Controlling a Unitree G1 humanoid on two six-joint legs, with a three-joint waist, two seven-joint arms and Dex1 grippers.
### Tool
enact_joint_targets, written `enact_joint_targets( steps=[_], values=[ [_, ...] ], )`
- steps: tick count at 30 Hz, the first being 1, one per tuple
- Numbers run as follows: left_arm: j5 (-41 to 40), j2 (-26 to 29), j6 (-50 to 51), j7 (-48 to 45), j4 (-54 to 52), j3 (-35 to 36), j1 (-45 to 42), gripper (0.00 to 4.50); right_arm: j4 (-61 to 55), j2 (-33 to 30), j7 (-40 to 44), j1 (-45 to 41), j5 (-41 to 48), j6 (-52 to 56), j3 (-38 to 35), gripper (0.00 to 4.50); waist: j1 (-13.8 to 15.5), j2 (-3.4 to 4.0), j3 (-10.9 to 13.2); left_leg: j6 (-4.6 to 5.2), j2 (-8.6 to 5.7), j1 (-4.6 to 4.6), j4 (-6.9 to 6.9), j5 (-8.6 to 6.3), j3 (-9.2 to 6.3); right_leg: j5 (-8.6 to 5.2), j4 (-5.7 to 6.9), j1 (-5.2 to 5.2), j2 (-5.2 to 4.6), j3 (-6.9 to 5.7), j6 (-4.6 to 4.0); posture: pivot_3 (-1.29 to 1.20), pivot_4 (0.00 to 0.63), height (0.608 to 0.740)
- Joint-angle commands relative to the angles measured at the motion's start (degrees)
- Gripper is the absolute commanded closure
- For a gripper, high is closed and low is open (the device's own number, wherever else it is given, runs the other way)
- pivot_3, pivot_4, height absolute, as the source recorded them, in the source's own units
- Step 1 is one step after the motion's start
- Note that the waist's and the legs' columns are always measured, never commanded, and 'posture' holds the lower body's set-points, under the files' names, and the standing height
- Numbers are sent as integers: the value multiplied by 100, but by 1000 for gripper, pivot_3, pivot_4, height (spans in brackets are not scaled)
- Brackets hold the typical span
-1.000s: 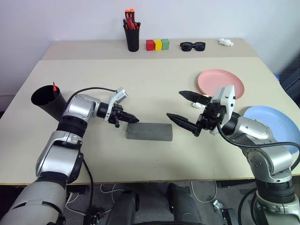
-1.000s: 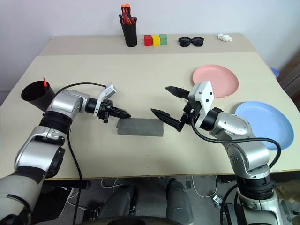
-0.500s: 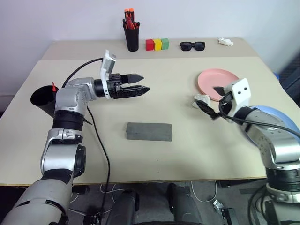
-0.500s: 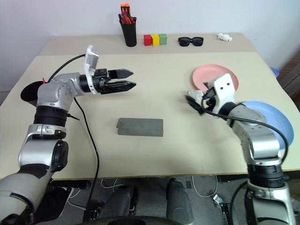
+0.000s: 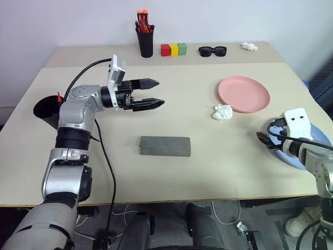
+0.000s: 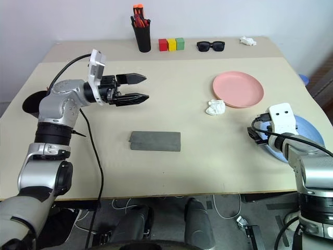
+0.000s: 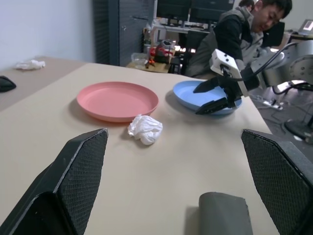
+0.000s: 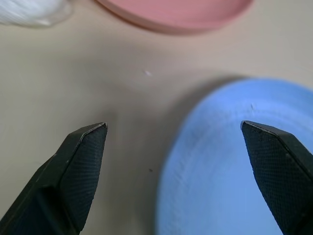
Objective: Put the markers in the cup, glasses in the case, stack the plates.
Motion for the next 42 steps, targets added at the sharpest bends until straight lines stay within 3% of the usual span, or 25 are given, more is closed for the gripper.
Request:
enact_joint_targets(
  steps=[1,6,7,14,18,22,27,31,36,39,42],
  values=[
    [-75,99,-114,3,-213,40,-4,0,-1,96,-13,33,46,80,-161,1764,-1,0,0,0,0,0,0,0,0,0,0,0,0,0,0,0,150,740],
    [-70,166,-156,25,-179,77,-18,0,130,82,34,85,-84,-44,-4,4261,-3,-2,-1,0,0,0,0,0,0,0,0,0,0,0,0,0,150,740],
    [-67,164,-194,47,-176,87,-19,0,134,77,37,73,-89,-42,10,4386,-3,-3,-2,0,0,2,1,0,0,0,0,3,0,0,0,0,150,740],
    [-98,160,-290,161,-140,126,-21,0,291,-5,-24,-178,-304,-317,22,4386,-9,-3,-2,0,0,4,1,0,0,0,-2,6,0,0,1,0,150,740],
    [-166,132,-321,230,-80,189,-50,0,518,13,-259,-823,-449,-953,-117,4386,-21,-1,-2,0,0,5,1,0,3,0,-1,5,0,1,1,0,150,740],
    [-209,102,-240,391,71,256,-176,0,931,-110,-12,-1371,-686,-1818,288,4386,-20,-1,-1,0,0,4,0,0,1,0,-1,2,1,0,1,0,150,740],
    [-169,46,-419,636,135,302,-225,0,2184,113,535,-2340,-928,-3049,1023,4386,-37,-1,-1,-1,0,4,-1,0,2,0,-3,3,1,0,2,0,150,740],
    [-208,222,-253,448,-336,132,118,0,3983,603,713,-3562,-1202,-4185,1508,4386,-91,3,1,-2,0,3,-4,1,5,1,-4,0,1,1,1,0,150,740],
    [-366,297,32,636,-658,245,296,0,5742,1068,946,-4248,-1434,-5224,1780,4386,-166,2,1,-4,0,-3,-12,2,-4,1,-5,-6,1,-2,0,0,150,740],
    [-404,309,127,713,-883,244,465,0,6489,1193,952,-4488,-1409,-5564,1692,3476,-171,2,1,-5,-2,-8,-12,2,-3,2,-2,-6,-1,-1,1,0,150,740],
    [-404,342,75,762,-989,234,562,0,6819,1141,1020,-4570,-1501,-5775,1732,1988,-186,4,3,-5,-4,-7,-14,2,-2,2,-2,-7,-2,1,2,0,150,740]
  ],
)
